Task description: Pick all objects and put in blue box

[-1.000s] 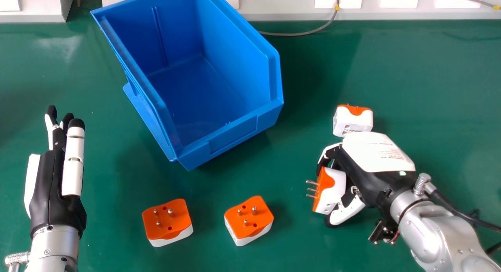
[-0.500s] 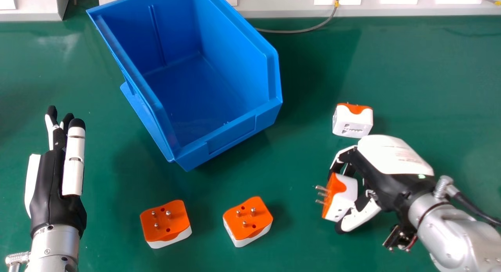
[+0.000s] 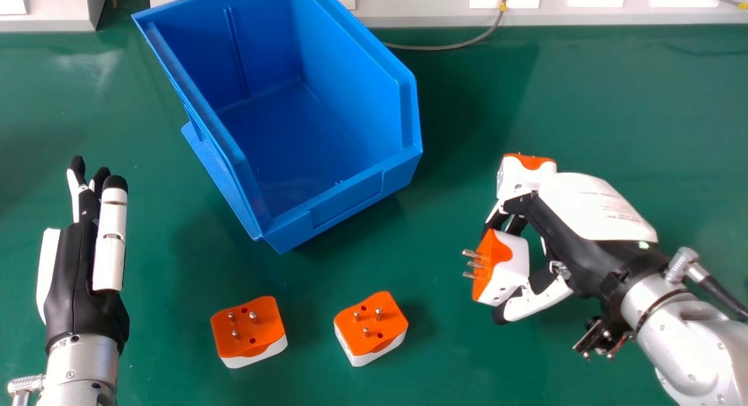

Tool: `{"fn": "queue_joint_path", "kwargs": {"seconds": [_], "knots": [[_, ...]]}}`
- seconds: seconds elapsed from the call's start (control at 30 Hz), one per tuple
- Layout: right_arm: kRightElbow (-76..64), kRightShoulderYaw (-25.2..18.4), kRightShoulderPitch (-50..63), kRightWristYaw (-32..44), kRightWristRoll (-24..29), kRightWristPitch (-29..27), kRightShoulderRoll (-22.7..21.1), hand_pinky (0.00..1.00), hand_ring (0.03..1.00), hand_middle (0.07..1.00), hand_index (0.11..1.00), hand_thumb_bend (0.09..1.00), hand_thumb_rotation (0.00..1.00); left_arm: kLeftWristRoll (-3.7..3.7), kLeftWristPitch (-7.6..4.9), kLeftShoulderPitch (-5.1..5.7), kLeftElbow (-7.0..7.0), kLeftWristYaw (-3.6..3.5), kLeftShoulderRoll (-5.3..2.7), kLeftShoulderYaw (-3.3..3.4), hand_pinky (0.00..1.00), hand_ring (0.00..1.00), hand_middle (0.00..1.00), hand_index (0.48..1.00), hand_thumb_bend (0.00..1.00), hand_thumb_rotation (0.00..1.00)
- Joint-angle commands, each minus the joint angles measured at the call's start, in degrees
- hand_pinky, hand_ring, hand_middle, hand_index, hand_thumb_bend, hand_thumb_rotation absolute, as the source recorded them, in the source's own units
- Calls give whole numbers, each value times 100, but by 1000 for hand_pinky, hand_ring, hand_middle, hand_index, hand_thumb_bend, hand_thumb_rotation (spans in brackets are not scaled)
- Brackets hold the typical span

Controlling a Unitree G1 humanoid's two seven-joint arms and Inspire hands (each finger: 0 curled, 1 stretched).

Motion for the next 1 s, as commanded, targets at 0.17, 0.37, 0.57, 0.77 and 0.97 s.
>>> {"fn": "queue_joint_path", "kwargs": {"seconds": [0.17, 0.37, 0.57, 0.77, 0.97], "knots": [[-347, -199, -21, -140, 61, -125, -1, 48, 97, 166, 469, 481, 131, 54, -43, -35, -119, -2, 59, 3, 987, 1000, 1000, 987, 252, 952], [-613, -206, -67, -67, 104, -57, 122, 42, 90, 152, 469, 481, 129, 35, -60, -80, -23, -38, 91, 25, 987, 1000, 999, 987, 252, 947], [-803, -180, -316, 90, 324, 122, 457, 41, 88, 148, 469, 482, 129, 41, -41, -84, -45, -30, 84, 19, 986, 1000, 998, 987, 253, 944], [-826, -34, -718, 115, 416, 245, 896, 39, 86, 146, 469, 482, 128, 74, -52, -107, -25, -23, 90, -5, 986, 1000, 998, 987, 252, 943], [-496, 199, -1352, -24, 279, 219, 1245, 50, 99, 159, 469, 482, 128, 71, -68, -128, 10, -26, 87, -15, 986, 1000, 998, 987, 250, 941]]}}
